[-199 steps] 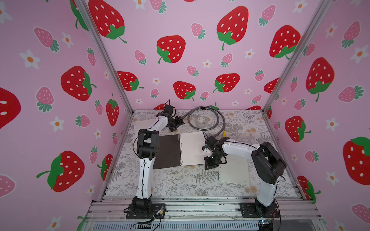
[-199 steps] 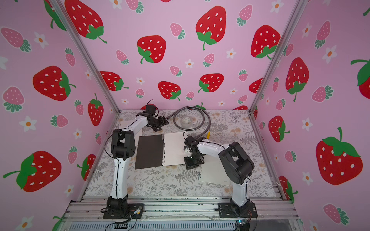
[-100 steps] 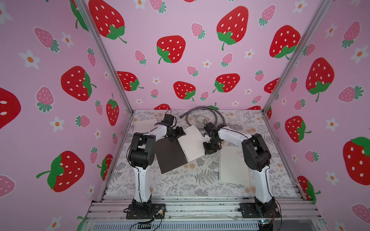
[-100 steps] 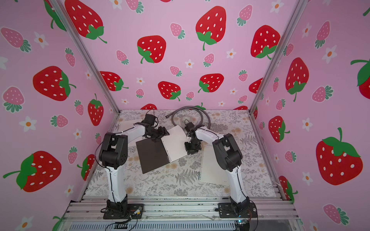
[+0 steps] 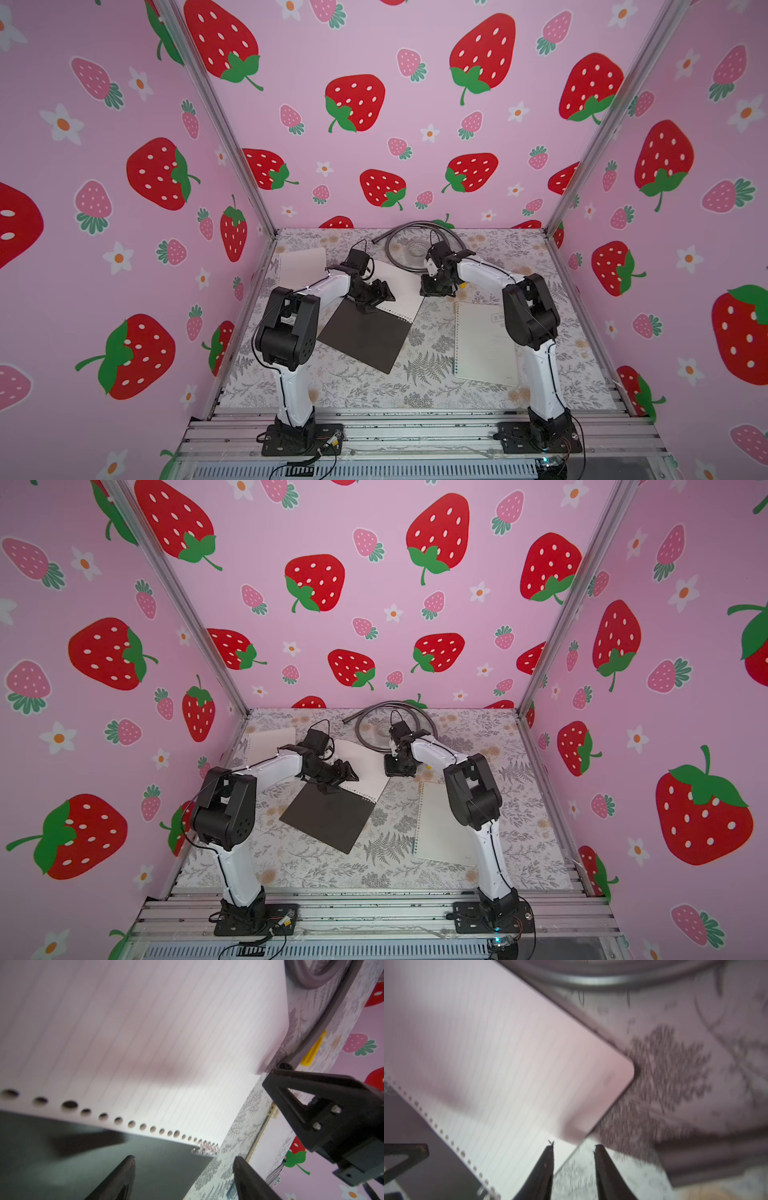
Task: Tear off pages from different notebooks
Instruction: Adjust the notebook at the center of the board, then close the notebook at the center of the board.
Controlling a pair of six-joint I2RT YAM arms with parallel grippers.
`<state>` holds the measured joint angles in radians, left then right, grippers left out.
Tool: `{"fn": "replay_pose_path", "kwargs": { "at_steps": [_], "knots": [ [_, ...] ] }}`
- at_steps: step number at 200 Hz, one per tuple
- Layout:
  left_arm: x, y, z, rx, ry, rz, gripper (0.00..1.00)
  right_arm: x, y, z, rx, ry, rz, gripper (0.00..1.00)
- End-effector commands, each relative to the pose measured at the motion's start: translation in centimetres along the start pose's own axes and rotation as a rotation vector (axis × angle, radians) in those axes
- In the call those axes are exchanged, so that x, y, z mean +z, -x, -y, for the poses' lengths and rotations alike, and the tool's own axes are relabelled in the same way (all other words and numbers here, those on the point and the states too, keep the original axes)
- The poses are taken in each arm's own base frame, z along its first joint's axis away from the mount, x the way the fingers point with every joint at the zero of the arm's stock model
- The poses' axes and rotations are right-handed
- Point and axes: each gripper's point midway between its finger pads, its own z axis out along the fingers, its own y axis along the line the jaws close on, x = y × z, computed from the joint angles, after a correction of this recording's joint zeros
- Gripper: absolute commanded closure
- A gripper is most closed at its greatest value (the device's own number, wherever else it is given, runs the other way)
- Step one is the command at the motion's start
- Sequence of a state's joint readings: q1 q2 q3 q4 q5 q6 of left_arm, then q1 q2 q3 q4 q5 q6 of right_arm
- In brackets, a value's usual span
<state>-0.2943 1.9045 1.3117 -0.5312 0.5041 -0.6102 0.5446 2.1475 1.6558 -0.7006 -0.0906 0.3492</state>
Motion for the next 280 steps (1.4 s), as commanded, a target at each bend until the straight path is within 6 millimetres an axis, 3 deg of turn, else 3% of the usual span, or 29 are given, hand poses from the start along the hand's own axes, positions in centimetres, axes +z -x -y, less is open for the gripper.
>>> {"fn": "replay_pose_path", "kwargs": {
  "at_steps": [1,25,48,82,105,145,202,247,280],
  "knots": [
    [-3.6,-2.1,0.7,0.043,0.059,-0.051,0.24,-4.0,-0.9,-1.5,-0.032,0.083,0.093,0.55],
    [-5.4,-2.1,1.4,0.081,0.061,-0.022,0.24,-4.3,-5.2,-2.7,-0.023,0.199,0.016,0.43],
    [-5.4,1.5,2.2,0.108,0.031,0.089,0.25,-3.0,-8.4,-4.3,0.02,0.336,-0.061,0.41],
    [-2.8,7.7,0.7,-0.001,0.018,0.201,0.27,-1.2,-10.0,-6.0,-0.005,0.43,-0.145,0.3],
    [-0.8,9.2,-0.4,-0.061,0.033,0.2,0.28,-0.6,-10.0,-6.7,-0.02,0.451,-0.178,0.26],
    [0.7,8.9,-2.8,-0.107,0.102,0.197,0.3,0.7,-10.9,-7.3,-0.033,0.471,-0.24,0.25],
    [1.1,6.1,-4.6,-0.121,0.138,0.159,0.31,3.3,-11.4,-9.2,-0.038,0.572,-0.394,0.32],
    [2.1,4.6,-4.3,-0.119,0.123,0.122,0.32,3.3,-8.0,-10.0,0.003,0.63,-0.356,0.28],
    [2.2,4.6,-3.8,-0.11,0.111,0.119,0.32,2.4,-4.8,-10.5,0.086,0.714,-0.294,0.31]
  ]
}}
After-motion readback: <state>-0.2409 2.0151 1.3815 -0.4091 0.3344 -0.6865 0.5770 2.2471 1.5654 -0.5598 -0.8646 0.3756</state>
